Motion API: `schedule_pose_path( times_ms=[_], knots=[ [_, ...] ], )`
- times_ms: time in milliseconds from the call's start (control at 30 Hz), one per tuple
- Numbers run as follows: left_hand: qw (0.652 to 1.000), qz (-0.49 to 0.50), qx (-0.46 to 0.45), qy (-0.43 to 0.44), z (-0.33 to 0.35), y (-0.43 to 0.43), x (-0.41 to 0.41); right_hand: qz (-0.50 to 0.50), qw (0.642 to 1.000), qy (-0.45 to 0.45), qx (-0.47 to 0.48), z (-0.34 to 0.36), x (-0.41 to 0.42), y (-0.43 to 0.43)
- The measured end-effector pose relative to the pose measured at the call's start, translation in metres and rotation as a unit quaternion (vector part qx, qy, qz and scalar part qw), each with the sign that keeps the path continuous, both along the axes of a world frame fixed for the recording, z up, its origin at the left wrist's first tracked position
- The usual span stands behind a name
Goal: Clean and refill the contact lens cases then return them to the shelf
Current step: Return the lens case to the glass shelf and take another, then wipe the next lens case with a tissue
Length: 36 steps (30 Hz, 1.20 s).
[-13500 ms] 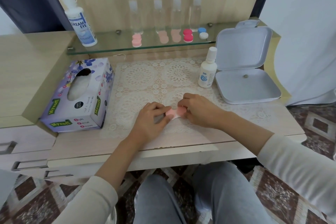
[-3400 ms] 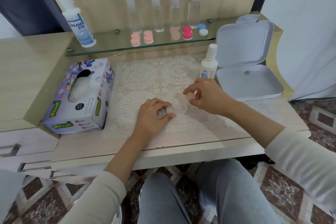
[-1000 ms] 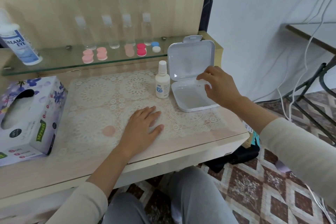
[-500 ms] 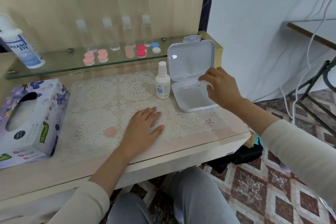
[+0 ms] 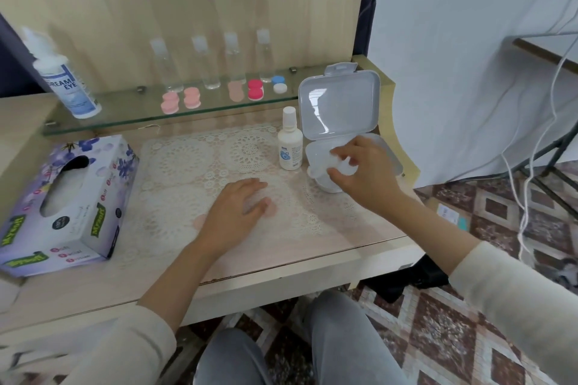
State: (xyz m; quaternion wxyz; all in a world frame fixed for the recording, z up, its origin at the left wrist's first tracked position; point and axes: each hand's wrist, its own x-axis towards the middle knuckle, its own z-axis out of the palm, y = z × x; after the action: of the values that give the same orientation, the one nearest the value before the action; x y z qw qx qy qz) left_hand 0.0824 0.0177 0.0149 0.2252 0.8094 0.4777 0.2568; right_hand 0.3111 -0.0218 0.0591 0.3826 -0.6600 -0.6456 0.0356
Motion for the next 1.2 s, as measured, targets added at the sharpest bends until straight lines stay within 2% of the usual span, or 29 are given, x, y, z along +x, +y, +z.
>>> schedule_pose_path(
  times_ms=[133, 300, 533, 733, 1200],
  knots=[
    [0.997, 0.071, 0.041, 0.007, 0.01, 0.004, -0.04, 0.042, 0.994, 0.095, -0.047, -0.006, -0.038, -0.003],
    [0.989, 0.145, 0.021, 0.03, -0.001, 0.004, -0.088, 0.083, 0.982, 0.149, -0.082, -0.021, -0.077, 0.002],
    [0.982, 0.158, 0.009, 0.102, -0.022, -0.008, -0.108, 0.089, 0.986, 0.073, -0.118, -0.04, -0.111, 0.011],
    [0.982, 0.162, 0.025, 0.096, -0.023, -0.009, -0.107, 0.091, 0.987, 0.07, -0.111, -0.048, -0.117, 0.01],
    [0.982, 0.167, 0.021, 0.086, -0.024, -0.01, -0.108, 0.125, 0.984, -0.021, -0.129, -0.05, -0.117, 0.005]
  ],
)
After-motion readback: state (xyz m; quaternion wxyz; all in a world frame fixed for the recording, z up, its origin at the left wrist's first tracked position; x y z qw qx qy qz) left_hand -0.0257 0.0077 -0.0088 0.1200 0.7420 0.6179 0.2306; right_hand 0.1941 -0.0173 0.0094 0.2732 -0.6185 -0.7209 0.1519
